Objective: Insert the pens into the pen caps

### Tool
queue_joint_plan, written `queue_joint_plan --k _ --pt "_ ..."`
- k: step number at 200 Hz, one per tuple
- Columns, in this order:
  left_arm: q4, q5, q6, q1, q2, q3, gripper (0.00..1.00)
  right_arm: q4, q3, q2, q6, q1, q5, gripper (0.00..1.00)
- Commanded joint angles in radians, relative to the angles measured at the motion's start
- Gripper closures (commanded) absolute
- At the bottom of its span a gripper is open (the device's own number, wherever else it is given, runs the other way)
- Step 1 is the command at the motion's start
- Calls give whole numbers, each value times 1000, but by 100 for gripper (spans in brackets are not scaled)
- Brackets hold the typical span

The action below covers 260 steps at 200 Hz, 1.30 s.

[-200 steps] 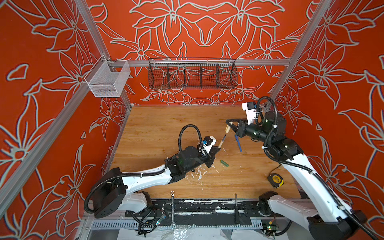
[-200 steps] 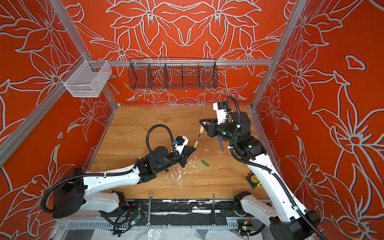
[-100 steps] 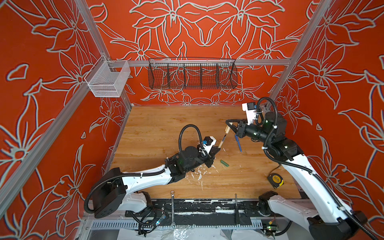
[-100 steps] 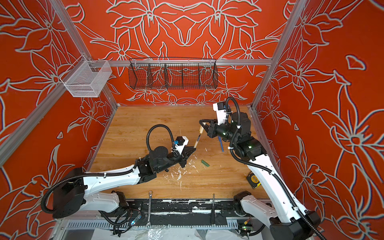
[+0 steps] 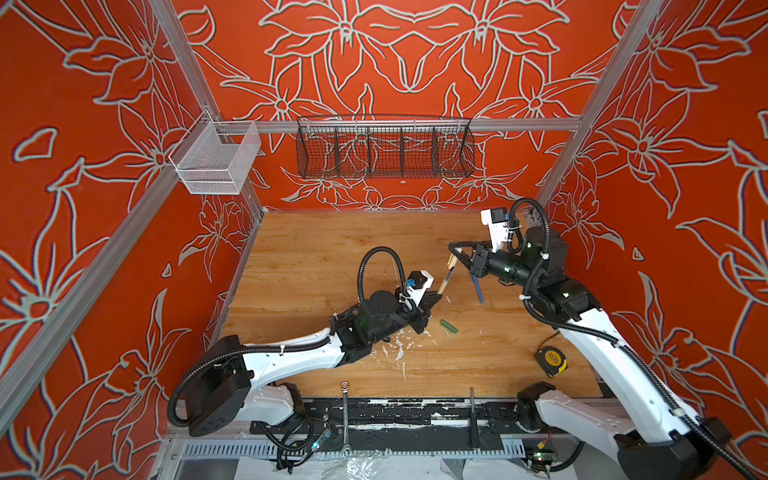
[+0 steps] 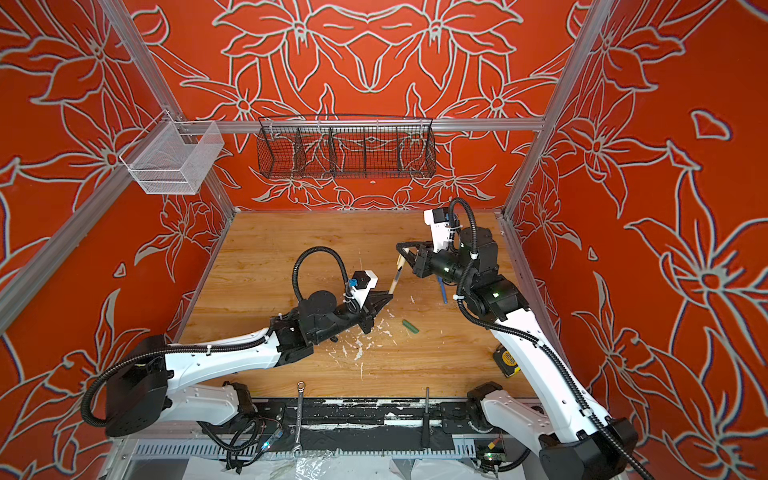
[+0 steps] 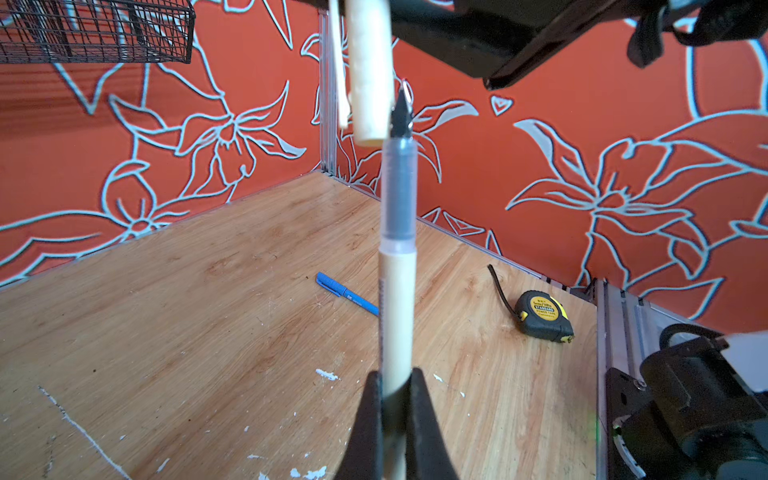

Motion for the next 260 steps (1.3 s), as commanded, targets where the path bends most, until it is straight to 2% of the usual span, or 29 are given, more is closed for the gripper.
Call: queue_joint_plan --k 1,27,62,236,260 --pt "3 12 14 1 5 28 100 -25 32 -7 -31 7 3 100" --pt "-5 7 14 0 4 27 100 -107 105 -15 -92 6 26 100" --pt "0 4 14 1 0 21 100 -140 130 -15 -110 6 23 100" --pt "-7 9 11 4 11 33 100 44 -29 -6 48 9 -75 100" --pt "-12 9 11 4 10 37 100 20 -36 -3 26 12 -51 100"
